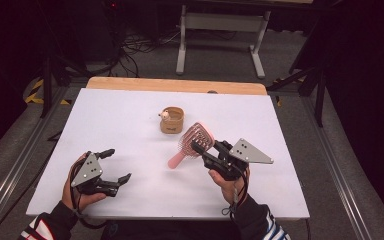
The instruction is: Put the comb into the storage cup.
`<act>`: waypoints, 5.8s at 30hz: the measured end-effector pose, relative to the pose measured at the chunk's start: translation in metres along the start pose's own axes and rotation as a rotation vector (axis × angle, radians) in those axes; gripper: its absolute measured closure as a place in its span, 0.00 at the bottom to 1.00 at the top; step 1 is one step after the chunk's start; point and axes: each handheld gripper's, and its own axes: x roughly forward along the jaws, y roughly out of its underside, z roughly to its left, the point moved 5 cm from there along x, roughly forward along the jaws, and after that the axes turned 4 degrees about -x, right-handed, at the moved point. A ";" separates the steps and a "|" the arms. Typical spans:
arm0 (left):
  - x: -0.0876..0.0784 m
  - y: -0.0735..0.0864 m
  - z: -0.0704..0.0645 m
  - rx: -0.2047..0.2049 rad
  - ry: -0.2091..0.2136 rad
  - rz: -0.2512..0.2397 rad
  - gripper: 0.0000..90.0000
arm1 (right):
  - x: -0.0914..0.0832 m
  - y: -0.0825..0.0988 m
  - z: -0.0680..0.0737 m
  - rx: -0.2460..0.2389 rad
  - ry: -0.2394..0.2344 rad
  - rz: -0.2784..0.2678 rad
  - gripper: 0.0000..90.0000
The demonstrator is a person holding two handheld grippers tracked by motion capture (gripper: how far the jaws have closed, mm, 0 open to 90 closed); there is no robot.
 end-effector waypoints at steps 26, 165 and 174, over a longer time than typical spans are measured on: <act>-0.016 0.015 0.010 -0.025 -0.021 0.011 0.08 | -0.002 -0.027 -0.015 -0.053 0.039 -0.045 0.71; -0.011 0.015 0.003 -0.006 0.039 0.021 0.07 | 0.119 0.015 -0.072 0.061 0.245 0.075 0.70; -0.011 0.015 0.003 -0.005 0.039 0.021 0.07 | 0.114 0.019 -0.077 0.074 0.263 0.068 0.68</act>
